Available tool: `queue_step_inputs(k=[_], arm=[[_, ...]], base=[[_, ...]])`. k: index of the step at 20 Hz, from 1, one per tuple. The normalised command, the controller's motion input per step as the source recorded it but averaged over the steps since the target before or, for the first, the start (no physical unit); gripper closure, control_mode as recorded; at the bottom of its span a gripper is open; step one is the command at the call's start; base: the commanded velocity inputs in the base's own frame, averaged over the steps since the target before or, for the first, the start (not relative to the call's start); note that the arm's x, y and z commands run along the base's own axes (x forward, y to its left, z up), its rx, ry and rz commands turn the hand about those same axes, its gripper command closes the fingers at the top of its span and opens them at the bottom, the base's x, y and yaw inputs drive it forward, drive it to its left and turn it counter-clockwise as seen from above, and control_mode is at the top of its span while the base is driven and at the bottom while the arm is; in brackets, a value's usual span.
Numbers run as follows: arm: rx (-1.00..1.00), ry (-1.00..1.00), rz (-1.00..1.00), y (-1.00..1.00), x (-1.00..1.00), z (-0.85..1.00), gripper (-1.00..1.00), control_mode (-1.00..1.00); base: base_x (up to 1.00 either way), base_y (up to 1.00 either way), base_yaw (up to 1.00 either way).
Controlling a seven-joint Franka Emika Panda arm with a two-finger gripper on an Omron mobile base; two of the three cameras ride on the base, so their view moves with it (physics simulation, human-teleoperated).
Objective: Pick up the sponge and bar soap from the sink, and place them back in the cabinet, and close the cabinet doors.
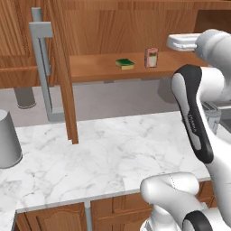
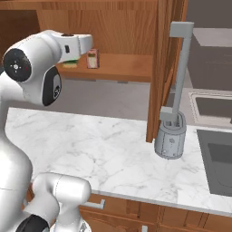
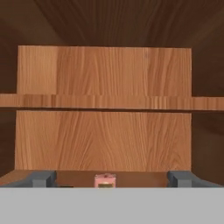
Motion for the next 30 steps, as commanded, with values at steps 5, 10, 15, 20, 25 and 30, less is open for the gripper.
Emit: queue_step_inputs(k=[5, 10, 15, 20, 25, 30], arm=[[0.0, 0.0, 0.0, 0.0, -0.45, 0.0, -1.0, -1.0], [0.0, 0.0, 0.0, 0.0, -0.37, 0.0, -1.0, -1.0], [0.0, 0.0, 0.0, 0.0, -0.33, 0.0, -1.0, -1.0], [0.0, 0.0, 0.0, 0.0, -0.38, 0.0, -1.0, -1.0], [0.0, 0.0, 0.0, 0.0, -0.45, 0.0, -1.0, -1.0], [-0.01, 0.0, 0.0, 0.08, -0.42, 0.0, -1.0, -1.0]], base=[[0.0, 0.0, 0.0], [0.0, 0.0, 0.0], [0.0, 0.0, 0.0], [0.0, 0.0, 0.0], [0.0, 0.0, 0.0], [0.0, 0.0, 0.0]])
